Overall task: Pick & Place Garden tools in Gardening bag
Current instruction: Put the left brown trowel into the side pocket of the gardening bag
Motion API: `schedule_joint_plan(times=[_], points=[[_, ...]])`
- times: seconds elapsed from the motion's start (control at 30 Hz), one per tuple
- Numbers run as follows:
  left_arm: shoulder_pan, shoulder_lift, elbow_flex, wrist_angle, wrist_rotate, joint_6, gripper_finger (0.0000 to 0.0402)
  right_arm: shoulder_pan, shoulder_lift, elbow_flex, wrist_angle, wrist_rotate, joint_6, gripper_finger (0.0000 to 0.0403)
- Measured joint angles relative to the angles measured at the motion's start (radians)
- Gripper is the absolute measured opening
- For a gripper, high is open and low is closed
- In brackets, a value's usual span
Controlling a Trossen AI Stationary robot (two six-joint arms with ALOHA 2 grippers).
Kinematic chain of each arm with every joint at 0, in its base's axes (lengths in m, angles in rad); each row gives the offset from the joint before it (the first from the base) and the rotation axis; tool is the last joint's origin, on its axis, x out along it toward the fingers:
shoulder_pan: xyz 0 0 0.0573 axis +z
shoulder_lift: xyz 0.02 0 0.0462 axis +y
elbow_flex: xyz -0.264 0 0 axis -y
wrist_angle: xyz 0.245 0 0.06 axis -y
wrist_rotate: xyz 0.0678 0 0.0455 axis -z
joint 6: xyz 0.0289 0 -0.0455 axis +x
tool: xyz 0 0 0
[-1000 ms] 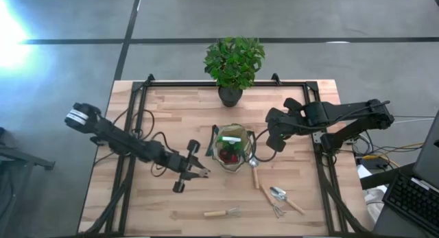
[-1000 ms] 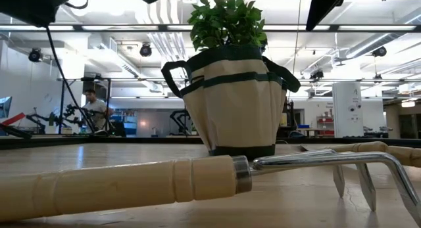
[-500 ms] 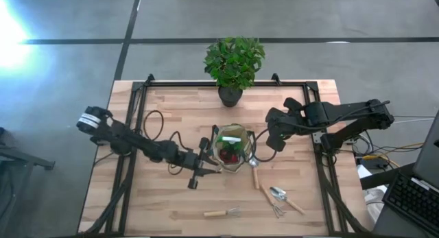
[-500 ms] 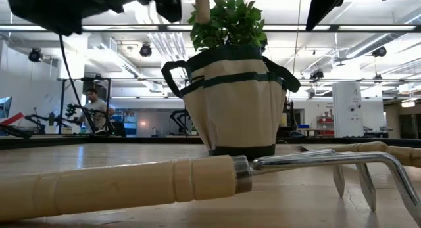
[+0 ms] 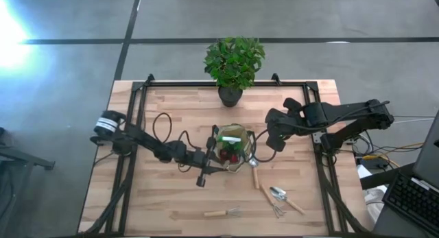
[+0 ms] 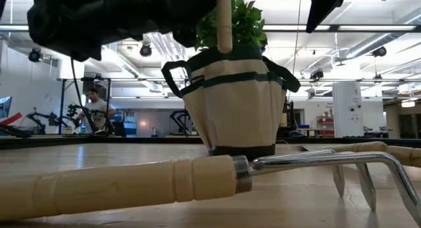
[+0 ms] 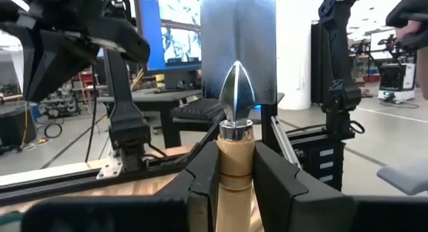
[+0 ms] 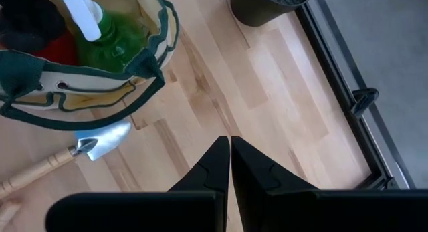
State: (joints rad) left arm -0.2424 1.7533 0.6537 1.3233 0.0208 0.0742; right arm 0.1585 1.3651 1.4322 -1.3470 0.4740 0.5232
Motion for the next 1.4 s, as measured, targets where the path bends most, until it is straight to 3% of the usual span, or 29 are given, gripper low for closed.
schedule_joint_plan(times=[0.97, 1.4], points=[[0.060, 0.048, -0.032, -0.030, 0.015, 0.003, 0.0068, 0.000, 0.000, -0.036, 0.000, -0.002, -0.004, 0.0008], [0.060, 0.048, -0.107, 0.080, 0.016, 0.002, 0.0068, 0.000, 0.000, -0.036, 0.001, -0.002, -0.004, 0.0008]])
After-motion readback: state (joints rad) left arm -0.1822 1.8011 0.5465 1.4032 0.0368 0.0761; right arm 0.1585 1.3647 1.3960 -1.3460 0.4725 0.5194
